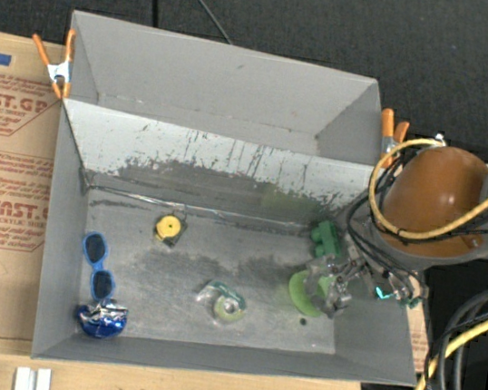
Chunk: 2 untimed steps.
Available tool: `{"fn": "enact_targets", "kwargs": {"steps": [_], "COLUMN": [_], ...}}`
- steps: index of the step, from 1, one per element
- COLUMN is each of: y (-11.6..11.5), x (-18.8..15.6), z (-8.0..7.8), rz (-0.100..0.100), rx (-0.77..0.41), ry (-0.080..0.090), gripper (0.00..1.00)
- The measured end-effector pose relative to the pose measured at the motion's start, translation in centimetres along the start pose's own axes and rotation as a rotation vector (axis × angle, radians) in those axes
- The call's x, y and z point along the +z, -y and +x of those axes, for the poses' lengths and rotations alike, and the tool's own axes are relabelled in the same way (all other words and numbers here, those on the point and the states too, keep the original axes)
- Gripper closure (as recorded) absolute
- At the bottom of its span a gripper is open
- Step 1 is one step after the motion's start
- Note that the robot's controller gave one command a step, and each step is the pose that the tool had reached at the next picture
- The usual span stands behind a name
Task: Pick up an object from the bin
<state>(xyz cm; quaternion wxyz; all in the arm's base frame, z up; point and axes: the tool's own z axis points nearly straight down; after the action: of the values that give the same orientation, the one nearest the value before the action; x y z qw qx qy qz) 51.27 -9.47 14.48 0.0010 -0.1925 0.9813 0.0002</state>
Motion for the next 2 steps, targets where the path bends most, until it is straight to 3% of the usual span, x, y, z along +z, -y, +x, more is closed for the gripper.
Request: {"fn": "enact_targets", "kwargs": {"steps": [1,2], "y": [0.82,0.92], "x": [7.06,6.94], "z": [-3.74,-3.9], "rz": [-0.006,-0.002], "rx": [-0.328,-0.327], "ry": [-0.008,0.001], "gripper": [0.0,1.0]}}
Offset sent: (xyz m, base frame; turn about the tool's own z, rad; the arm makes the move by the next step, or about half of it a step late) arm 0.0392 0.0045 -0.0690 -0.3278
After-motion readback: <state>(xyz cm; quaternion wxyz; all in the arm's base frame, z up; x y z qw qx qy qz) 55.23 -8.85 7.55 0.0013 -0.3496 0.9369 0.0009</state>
